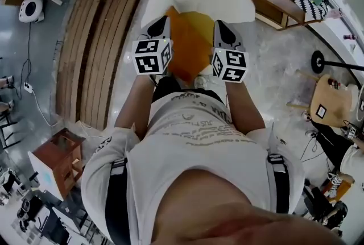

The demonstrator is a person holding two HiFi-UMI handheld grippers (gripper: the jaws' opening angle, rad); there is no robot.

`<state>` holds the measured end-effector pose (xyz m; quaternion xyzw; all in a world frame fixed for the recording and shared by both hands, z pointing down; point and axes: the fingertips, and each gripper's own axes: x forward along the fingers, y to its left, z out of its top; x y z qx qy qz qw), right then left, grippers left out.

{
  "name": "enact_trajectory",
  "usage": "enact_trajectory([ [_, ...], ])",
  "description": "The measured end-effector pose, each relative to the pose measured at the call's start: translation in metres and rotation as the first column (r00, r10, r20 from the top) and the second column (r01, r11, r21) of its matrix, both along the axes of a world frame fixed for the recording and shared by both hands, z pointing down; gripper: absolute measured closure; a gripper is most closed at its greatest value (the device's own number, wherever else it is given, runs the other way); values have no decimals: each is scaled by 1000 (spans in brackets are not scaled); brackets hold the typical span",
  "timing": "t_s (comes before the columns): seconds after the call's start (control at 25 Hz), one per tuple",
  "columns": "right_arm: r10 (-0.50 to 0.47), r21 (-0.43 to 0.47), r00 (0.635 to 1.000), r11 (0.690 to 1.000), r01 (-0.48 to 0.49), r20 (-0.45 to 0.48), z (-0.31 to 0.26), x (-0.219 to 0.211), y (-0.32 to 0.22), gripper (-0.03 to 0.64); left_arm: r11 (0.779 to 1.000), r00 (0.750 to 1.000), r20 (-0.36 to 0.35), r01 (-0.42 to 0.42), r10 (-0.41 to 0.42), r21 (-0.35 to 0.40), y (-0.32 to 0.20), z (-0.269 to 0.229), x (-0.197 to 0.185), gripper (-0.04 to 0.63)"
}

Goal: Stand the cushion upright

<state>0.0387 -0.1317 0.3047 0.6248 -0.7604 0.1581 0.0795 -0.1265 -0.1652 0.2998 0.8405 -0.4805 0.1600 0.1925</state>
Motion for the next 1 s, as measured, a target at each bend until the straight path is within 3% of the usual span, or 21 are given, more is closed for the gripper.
enact_trajectory([
  [0.24,105,-132,994,986,-102,15,52,6,-2,589,990,997,28,-64,68,-126,-14,53,-10,575],
  [0.56,217,-299,976,933,-198,31,142,2,5,589,953,982,68,-153,176,-263,-39,138,-17,575],
  [0.76,287,-372,958,888,-269,-8,204,-3,22,589,914,955,113,-222,274,-339,-42,203,-24,575],
  [1.0,360,-462,933,829,-314,12,293,-11,35,589,864,894,189,-310,407,-396,-43,283,-20,575],
])
